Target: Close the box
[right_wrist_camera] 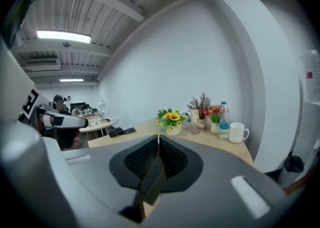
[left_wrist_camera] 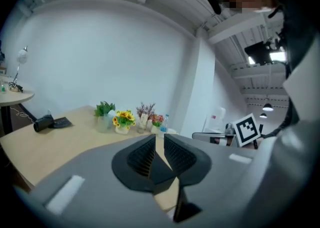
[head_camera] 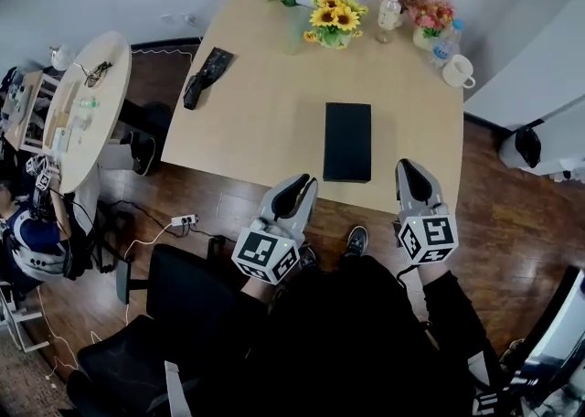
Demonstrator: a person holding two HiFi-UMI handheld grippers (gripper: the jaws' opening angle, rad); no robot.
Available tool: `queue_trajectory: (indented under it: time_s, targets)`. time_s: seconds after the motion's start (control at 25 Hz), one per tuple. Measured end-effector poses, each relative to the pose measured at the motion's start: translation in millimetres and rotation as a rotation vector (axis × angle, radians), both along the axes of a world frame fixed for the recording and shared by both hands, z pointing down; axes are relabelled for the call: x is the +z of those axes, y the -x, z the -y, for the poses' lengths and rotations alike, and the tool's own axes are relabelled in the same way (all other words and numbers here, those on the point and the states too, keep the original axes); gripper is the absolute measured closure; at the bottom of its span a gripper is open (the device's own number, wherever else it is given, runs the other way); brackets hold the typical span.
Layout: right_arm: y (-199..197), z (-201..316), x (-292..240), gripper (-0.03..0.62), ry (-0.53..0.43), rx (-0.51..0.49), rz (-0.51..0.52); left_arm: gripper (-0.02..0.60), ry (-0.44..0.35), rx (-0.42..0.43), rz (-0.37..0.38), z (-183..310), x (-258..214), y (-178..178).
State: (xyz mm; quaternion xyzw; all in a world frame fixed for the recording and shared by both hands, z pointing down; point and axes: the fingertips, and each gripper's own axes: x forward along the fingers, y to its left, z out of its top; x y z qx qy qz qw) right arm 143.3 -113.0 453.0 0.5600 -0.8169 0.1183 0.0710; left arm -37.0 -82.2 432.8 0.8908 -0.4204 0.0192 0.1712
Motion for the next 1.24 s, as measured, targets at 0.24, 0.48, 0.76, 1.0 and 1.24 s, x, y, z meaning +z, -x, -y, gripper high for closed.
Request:
queue_trajectory:
  time_s: [0.24, 0.48, 0.76, 1.0, 1.24]
  targets:
    - [46, -23, -91, 0.594, -0.161, -0.105, 0.098, 0.549, -0.104, 0.013, -0.057, -11, -65, 2]
    - [69, -41, -118, 0.594, -0.214, -0.164, 0.089, 0.549, -0.129, 0.051, -0.01, -29, -68, -8]
    - [71, -47, -118, 0.594, -0.208, -0.166, 0.092, 0.549, -0.113, 0.051, -0.005, -36, -68, -3]
    - [74, -52, -115, 0.594, -0.204, -0.164, 0.093, 0.549, -0.101, 0.067, -0.002, -41, -63, -3]
    - [75, -53, -113, 0.594, -0.203, -0.164, 0.094, 0.549, -0.104, 0.072, 0.023, -42, -61, -4]
